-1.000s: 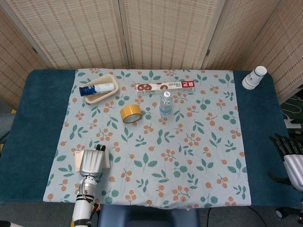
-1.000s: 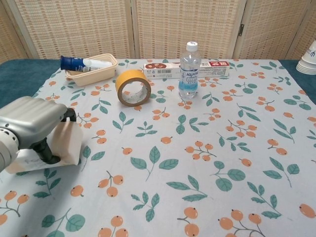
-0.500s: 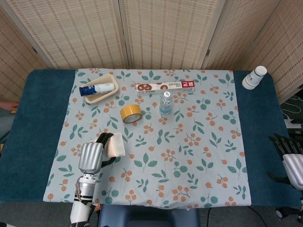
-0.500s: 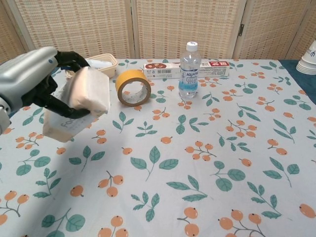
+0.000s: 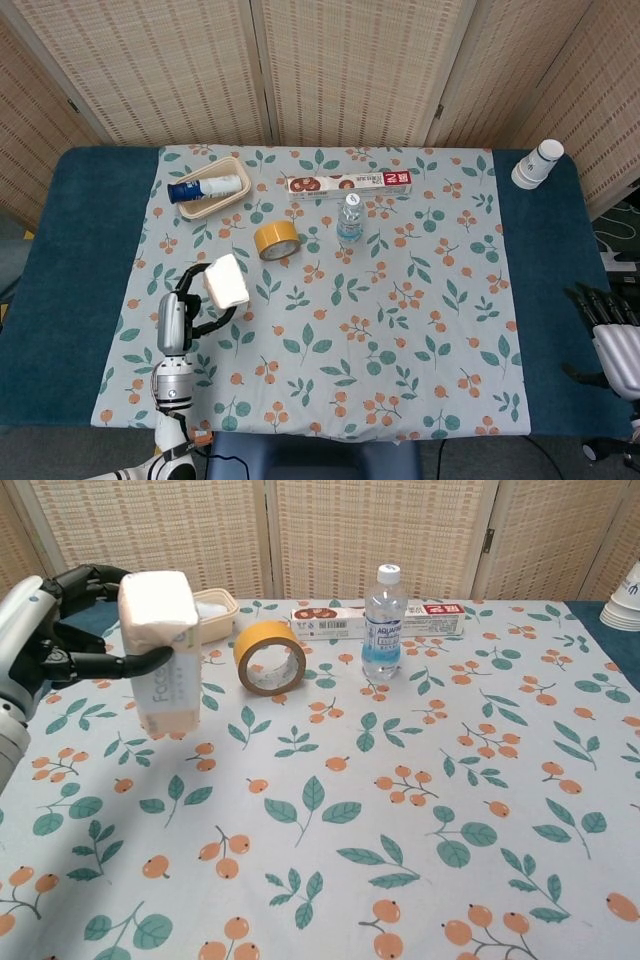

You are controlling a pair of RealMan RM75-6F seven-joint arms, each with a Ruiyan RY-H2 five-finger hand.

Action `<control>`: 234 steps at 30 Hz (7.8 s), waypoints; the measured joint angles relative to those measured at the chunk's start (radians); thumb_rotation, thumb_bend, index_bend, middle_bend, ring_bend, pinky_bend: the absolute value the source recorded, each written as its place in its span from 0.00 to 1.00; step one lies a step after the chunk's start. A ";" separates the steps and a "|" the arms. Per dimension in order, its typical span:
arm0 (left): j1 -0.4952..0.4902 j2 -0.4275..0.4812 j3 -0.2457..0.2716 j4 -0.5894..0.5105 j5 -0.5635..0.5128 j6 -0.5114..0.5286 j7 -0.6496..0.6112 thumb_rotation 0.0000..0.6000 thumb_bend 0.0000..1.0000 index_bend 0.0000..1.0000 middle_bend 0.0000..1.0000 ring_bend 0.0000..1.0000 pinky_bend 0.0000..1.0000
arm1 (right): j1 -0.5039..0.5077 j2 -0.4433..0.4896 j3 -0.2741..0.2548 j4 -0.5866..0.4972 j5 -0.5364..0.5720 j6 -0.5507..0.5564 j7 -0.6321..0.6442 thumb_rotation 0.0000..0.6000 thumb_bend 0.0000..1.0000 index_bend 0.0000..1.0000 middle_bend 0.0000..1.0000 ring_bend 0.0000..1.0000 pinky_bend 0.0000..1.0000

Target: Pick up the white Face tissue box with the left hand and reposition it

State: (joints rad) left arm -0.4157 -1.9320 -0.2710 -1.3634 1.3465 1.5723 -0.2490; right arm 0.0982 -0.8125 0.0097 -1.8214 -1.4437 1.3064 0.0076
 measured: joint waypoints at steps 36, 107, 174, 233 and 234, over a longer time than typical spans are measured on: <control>0.037 -0.137 -0.046 0.323 -0.045 -0.131 -0.334 1.00 0.22 0.37 0.46 1.00 1.00 | 0.022 -0.008 -0.004 -0.006 0.022 -0.043 -0.033 1.00 0.12 0.03 0.00 0.00 0.00; 0.025 0.545 0.103 -0.804 -0.231 -0.145 1.376 1.00 0.12 0.08 0.19 0.92 0.98 | 0.042 0.025 -0.014 -0.005 0.002 -0.074 0.027 1.00 0.12 0.03 0.00 0.00 0.00; -0.443 0.454 -0.014 -0.617 -0.934 -0.152 1.413 1.00 0.14 0.15 0.21 0.92 0.98 | 0.068 0.021 0.002 0.004 0.063 -0.119 0.024 1.00 0.12 0.03 0.00 0.00 0.00; -0.033 -0.016 0.149 0.304 0.037 -0.216 -0.506 1.00 0.16 0.46 0.53 1.00 1.00 | 0.068 0.015 0.004 -0.005 0.071 -0.112 0.001 1.00 0.12 0.03 0.00 0.00 0.00; -0.034 -0.023 0.146 0.315 0.039 -0.221 -0.514 1.00 0.16 0.46 0.53 1.00 1.00 | 0.067 0.015 0.004 -0.005 0.072 -0.111 0.002 1.00 0.12 0.03 0.00 0.00 0.00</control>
State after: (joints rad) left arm -0.4492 -1.9553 -0.1245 -1.0486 1.3855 1.3516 -0.7632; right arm 0.1655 -0.7974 0.0138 -1.8260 -1.3720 1.1952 0.0093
